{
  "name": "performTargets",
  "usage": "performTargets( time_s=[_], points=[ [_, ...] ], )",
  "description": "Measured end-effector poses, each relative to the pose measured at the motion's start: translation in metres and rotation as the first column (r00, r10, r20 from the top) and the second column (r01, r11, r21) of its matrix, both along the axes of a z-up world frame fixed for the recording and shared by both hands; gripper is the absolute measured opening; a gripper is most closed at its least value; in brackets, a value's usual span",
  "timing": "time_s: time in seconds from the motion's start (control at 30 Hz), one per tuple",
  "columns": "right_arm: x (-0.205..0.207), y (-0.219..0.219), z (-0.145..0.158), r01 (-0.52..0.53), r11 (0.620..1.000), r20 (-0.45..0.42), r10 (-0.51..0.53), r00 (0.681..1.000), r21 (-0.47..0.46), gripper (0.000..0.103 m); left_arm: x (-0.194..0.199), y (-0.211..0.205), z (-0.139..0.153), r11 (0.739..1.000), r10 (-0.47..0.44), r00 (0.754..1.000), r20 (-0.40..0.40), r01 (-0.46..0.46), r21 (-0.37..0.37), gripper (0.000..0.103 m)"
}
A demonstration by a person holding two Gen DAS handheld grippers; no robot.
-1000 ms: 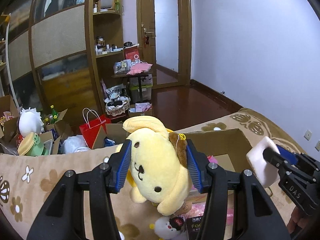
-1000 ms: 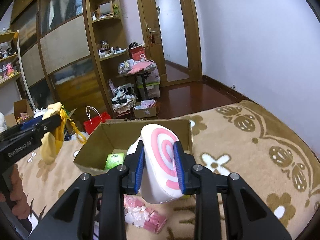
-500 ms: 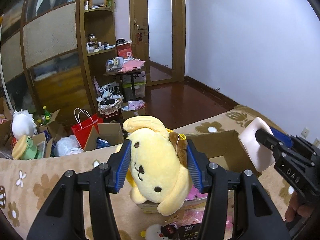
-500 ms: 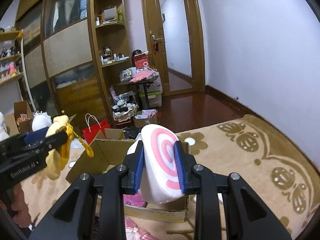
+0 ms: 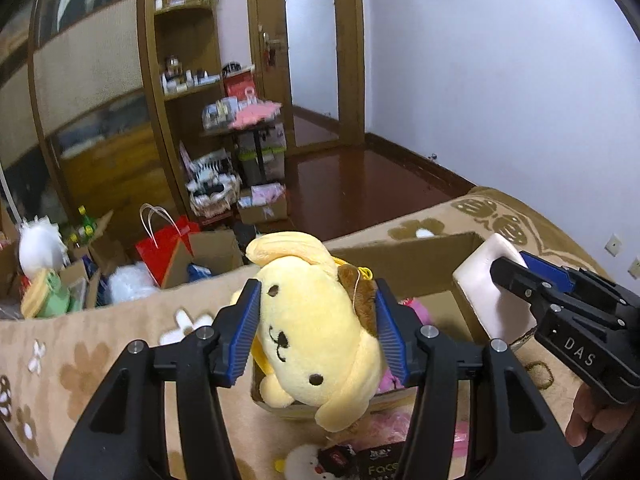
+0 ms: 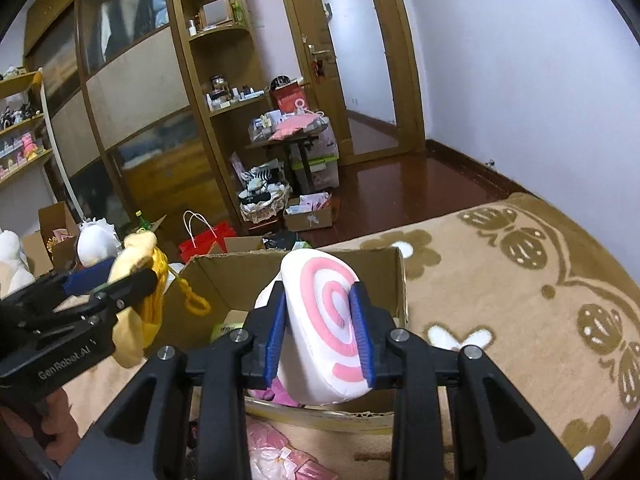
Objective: Organize soft objects
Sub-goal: 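Lift the swirl cushion with the right tool while the left tool lifts the yellow dog, then release the swirl cushion and yellow dog into the box with both tools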
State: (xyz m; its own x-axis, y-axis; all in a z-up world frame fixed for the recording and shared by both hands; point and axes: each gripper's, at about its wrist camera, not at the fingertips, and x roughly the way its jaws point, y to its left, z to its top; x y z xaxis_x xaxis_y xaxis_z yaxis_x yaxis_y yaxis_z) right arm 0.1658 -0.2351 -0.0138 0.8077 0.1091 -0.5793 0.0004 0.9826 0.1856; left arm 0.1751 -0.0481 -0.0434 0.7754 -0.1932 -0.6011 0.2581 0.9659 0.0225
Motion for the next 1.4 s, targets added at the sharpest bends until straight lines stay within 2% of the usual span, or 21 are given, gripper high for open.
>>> performTargets(
  time_s=[0.07,0.33,0.57,0.67,0.87,0.97,1.03,1.1,1.3,1.4],
  points=[
    [0.001,0.000,-0.001,0.003,1.000,-0.004,-0.003,1.000,-0.002,0.034,0.002,0.002,-0.003,1.000,0.003,1.000,-0.013,-0.003,-0.009,0.059],
    [0.000,-0.002,-0.005,0.017,1.000,-0.015,-0.017,1.000,0.003,0.038,0.005,0.002,-0.012,1.000,-0.003,0.998,-0.060,0.001,-0.030,0.060],
    [0.000,-0.005,-0.009,0.030,0.999,-0.023,-0.030,0.999,0.015,0.040,0.009,0.005,-0.018,0.999,0.004,0.996,-0.085,-0.007,-0.034,0.067],
    [0.000,-0.006,-0.008,0.030,0.999,-0.022,-0.030,0.999,0.021,0.041,0.010,0.006,-0.019,0.999,0.009,0.996,-0.090,-0.012,-0.033,0.071],
    [-0.003,-0.005,-0.006,0.024,1.000,-0.008,-0.024,1.000,0.019,0.043,0.011,0.006,-0.019,0.999,0.017,0.996,-0.091,-0.020,-0.031,0.072],
    [-0.003,-0.006,-0.004,0.026,0.999,-0.003,-0.026,1.000,0.021,0.051,0.011,0.006,-0.019,0.999,0.018,0.996,-0.092,-0.020,-0.025,0.073],
    [-0.004,-0.007,-0.002,0.028,0.999,-0.002,-0.028,1.000,0.024,0.053,0.009,0.006,-0.019,1.000,0.019,0.996,-0.092,-0.021,-0.016,0.074],
    [-0.005,-0.007,0.000,0.029,0.999,-0.009,-0.029,1.000,0.023,0.064,0.007,0.007,-0.019,1.000,0.016,0.996,-0.093,-0.017,-0.002,0.079],
    [-0.017,-0.007,0.014,0.004,1.000,-0.013,-0.003,1.000,0.018,0.080,-0.007,0.013,-0.013,1.000,0.026,0.994,-0.111,-0.026,0.005,0.084],
    [-0.024,-0.005,0.020,-0.002,1.000,-0.020,0.002,1.000,0.026,0.095,-0.017,0.019,-0.007,1.000,0.018,0.992,-0.128,-0.021,-0.018,0.094]
  ],
)
